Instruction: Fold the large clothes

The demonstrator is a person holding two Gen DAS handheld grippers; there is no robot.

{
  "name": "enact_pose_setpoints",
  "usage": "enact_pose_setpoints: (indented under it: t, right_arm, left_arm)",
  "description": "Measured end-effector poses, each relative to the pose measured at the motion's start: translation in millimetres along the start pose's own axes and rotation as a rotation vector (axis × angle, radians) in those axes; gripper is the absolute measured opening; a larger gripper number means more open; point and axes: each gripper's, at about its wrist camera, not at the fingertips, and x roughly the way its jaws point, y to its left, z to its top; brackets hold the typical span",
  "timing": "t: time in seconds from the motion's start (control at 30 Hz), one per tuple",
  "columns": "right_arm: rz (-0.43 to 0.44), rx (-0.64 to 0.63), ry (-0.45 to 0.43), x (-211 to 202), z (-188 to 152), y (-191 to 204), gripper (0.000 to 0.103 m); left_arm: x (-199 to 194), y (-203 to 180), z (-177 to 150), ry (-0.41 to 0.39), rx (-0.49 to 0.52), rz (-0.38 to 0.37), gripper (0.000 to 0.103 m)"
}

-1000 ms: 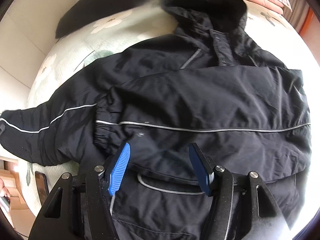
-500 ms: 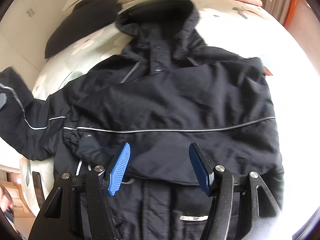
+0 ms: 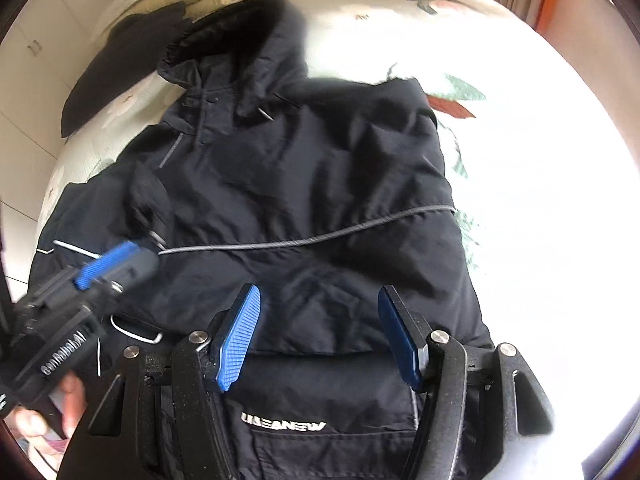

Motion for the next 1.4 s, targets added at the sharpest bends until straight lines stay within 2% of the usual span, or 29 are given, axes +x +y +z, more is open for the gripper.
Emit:
enact_pose_setpoints:
  t: [0.1, 0.23, 0.43, 0.63, 0.77, 0.93, 1.0, 1.03, 1.13, 1.27, 1.4]
  right_arm:
    - [0.020, -0.005, 0.004, 1, -1, -3, 0.066]
    - [0.050, -0.023, 0.002, 1, 3, 4, 0.066]
    - [0.117, -0.066, 0.000, 3, 10, 38, 0.066]
    - [0.188, -0.121, 0.036, 24, 10, 94, 0.066]
    - [0.183, -0.152, 0.072, 47, 8, 123, 0.066]
    - [0.212, -0.111, 0.135, 78, 7, 134, 0.066]
    - [0.234, -0.095, 0.148, 84, 6, 135, 0.060]
    - [0.247, -0.096, 0.150, 85, 5, 135, 0.048]
    - [0.214, -0.146, 0.122, 80, 4, 142, 0.038]
    - [0.195, -0.167, 0.063, 62, 4, 146, 0.032]
    - [0.195, -0.148, 0.009, 31, 9, 130, 0.031]
  left_arm:
    - [2, 5, -6, 0.038, -0.062, -0.097, 0.062]
    - [-10, 6, -10, 0.037, -0.081, -0.099, 0.063]
    - [-55, 29, -19, -0.010, -0.115, -0.037, 0.063]
    - [-99, 76, -26, -0.082, -0.190, 0.052, 0.063]
    - [-114, 106, -30, -0.104, -0.228, 0.096, 0.063]
    - [-127, 134, -31, -0.141, -0.276, 0.143, 0.063]
    - [-129, 143, -31, -0.151, -0.298, 0.141, 0.063]
    - [-129, 144, -32, -0.153, -0.303, 0.139, 0.063]
    - [-130, 149, -34, -0.154, -0.310, 0.146, 0.063]
    - [-132, 147, -33, -0.157, -0.298, 0.165, 0.063]
    - [-135, 145, -26, -0.171, -0.289, 0.175, 0.063]
